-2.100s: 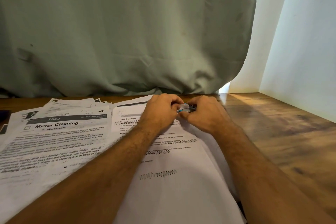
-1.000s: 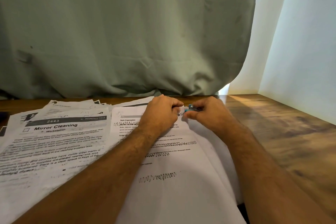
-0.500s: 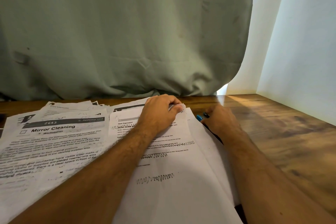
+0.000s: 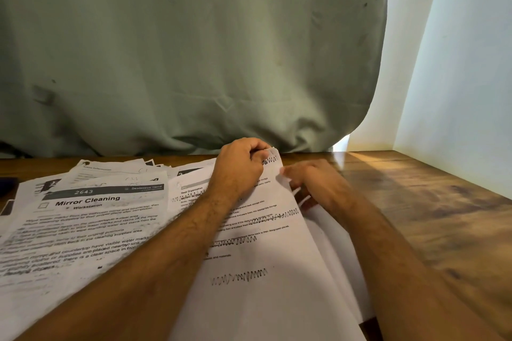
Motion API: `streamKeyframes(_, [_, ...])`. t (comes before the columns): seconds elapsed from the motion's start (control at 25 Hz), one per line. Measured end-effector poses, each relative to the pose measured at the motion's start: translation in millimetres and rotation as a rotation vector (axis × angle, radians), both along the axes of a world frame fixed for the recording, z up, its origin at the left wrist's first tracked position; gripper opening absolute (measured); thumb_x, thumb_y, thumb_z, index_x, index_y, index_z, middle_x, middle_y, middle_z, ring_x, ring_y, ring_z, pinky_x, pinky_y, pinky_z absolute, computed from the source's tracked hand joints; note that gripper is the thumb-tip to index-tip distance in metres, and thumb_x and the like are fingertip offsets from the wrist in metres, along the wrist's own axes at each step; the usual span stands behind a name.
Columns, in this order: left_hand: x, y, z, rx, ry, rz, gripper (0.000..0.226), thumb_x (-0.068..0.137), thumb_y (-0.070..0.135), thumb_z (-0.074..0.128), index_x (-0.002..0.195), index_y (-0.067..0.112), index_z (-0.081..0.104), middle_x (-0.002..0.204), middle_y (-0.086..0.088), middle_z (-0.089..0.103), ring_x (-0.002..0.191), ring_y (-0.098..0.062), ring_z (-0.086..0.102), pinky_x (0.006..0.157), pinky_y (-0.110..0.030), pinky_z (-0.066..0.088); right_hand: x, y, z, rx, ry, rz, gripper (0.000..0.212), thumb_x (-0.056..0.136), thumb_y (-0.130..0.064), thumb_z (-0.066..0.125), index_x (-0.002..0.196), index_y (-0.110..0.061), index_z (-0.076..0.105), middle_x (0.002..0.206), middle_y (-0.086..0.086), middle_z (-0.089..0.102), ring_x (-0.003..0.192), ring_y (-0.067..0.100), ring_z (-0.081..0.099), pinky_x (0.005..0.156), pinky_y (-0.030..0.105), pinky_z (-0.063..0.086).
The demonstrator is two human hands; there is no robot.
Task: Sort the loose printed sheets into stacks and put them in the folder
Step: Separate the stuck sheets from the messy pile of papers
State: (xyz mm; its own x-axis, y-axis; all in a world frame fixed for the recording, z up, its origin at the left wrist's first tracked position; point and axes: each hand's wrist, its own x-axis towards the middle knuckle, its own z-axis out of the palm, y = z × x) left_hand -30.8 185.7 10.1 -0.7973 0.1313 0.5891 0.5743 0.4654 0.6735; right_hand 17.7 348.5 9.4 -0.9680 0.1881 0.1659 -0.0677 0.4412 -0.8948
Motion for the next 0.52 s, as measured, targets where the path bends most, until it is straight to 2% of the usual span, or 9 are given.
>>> streamKeyframes(0.08, [1.2, -3.1, 3.1, 0.009, 0.002, 0.015, 0.015, 0.098, 0.023, 0.063, 0.09, 0.033, 0.07, 0.089, 0.014, 0.071, 0.076, -0.004, 0.067, 0.062, -0.016, 0.051, 1.9, -6.7, -0.6, -0.005, -0.236, 0.151, 0.027, 0.077, -0.022, 0.063, 0.099, -0.007, 0.068, 0.075, 0.007, 0.074, 0.059, 0.02, 0.07, 0.049, 0.026, 0.052])
streamKeyframes(0.16, [2.7, -5.5, 5.8, 0.006, -0.022, 0.006, 0.011, 0.097, 0.026, 0.064, 0.097, 0.035, 0.07, 0.099, 0.011, 0.072, 0.082, -0.005, 0.069, 0.065, -0.014, 0.053, 1.3, -5.6, -3.5, -0.027, -0.298, 0.21, 0.024, 0.086, -0.01, 0.058, 0.108, -0.005, 0.065, 0.086, 0.007, 0.076, 0.073, 0.021, 0.074, 0.057, 0.028, 0.056])
streamKeyframes(0.24, [2.1, -11.0, 10.7, -0.023, -0.036, 0.074, 0.027, 0.094, 0.031, 0.068, 0.121, 0.034, 0.066, 0.124, 0.006, 0.067, 0.114, -0.014, 0.064, 0.097, -0.031, 0.054, -2.4, 1.3, -6.6, -0.1, -0.265, 0.2, 0.024, 0.089, -0.006, 0.054, 0.109, -0.006, 0.066, 0.094, 0.007, 0.076, 0.084, 0.025, 0.074, 0.073, 0.037, 0.06])
streamKeyframes(0.28, [2.1, -17.4, 14.0, -0.072, -0.04, 0.173, 0.045, 0.092, 0.035, 0.07, 0.135, 0.032, 0.057, 0.138, 0.002, 0.059, 0.131, -0.022, 0.052, 0.113, -0.042, 0.041, -4.3, 4.4, -6.9, -0.147, -0.241, 0.183, 0.024, 0.09, -0.005, 0.053, 0.109, -0.005, 0.067, 0.096, 0.008, 0.076, 0.087, 0.027, 0.074, 0.081, 0.042, 0.059])
streamKeyframes(0.32, [3.1, -26.3, 17.6, -0.12, -0.046, 0.3, 0.062, 0.09, 0.04, 0.071, 0.145, 0.027, 0.047, 0.148, -0.003, 0.05, 0.14, -0.028, 0.041, 0.121, -0.048, 0.028, -5.8, 7.0, -7.2, -0.204, -0.215, 0.166, 0.023, 0.09, -0.004, 0.052, 0.108, -0.005, 0.068, 0.098, 0.008, 0.076, 0.089, 0.028, 0.074, 0.086, 0.045, 0.057])
streamKeyframes(0.4, [6.9, -45.8, 22.2, -0.146, -0.102, 0.505, 0.084, 0.087, 0.052, 0.071, 0.153, 0.017, 0.033, 0.154, -0.01, 0.042, 0.144, -0.032, 0.035, 0.123, -0.05, 0.017, -6.1, 11.2, -7.3, -0.314, -0.159, 0.133, 0.023, 0.091, -0.002, 0.052, 0.105, -0.004, 0.069, 0.099, 0.01, 0.076, 0.09, 0.029, 0.073, 0.087, 0.046, 0.057])
streamKeyframes(0.44, [9.3, -55.1, 21.2, -0.101, -0.17, 0.55, 0.087, 0.085, 0.056, 0.071, 0.15, 0.013, 0.033, 0.151, -0.012, 0.046, 0.14, -0.034, 0.041, 0.12, -0.05, 0.022, -4.7, 12.6, -7.7, -0.362, -0.141, 0.111, 0.022, 0.092, -0.001, 0.052, 0.104, -0.004, 0.07, 0.099, 0.01, 0.076, 0.089, 0.03, 0.073, 0.084, 0.045, 0.057])
streamKeyframes(0.48, [13.0, -62.6, 19.7, -0.018, -0.264, 0.552, 0.083, 0.084, 0.057, 0.071, 0.144, 0.012, 0.038, 0.142, -0.012, 0.054, 0.129, -0.034, 0.052, 0.113, -0.051, 0.035, -3.0, 13.8, -7.7, -0.404, -0.127, 0.091, 0.022, 0.093, -0.001, 0.052, 0.103, -0.004, 0.07, 0.099, 0.011, 0.076, 0.088, 0.03, 0.074, 0.081, 0.044, 0.058])
streamKeyframes(0.52, [17.5, -68.0, 16.4, 0.086, -0.369, 0.517, 0.073, 0.084, 0.057, 0.071, 0.135, 0.014, 0.044, 0.129, -0.009, 0.062, 0.111, -0.031, 0.062, 0.099, -0.048, 0.049, -1.0, 14.9, -8.4, -0.435, -0.115, 0.075, 0.022, 0.093, -0.001, 0.051, 0.103, -0.003, 0.07, 0.099, 0.012, 0.075, 0.088, 0.031, 0.073, 0.079, 0.043, 0.058])
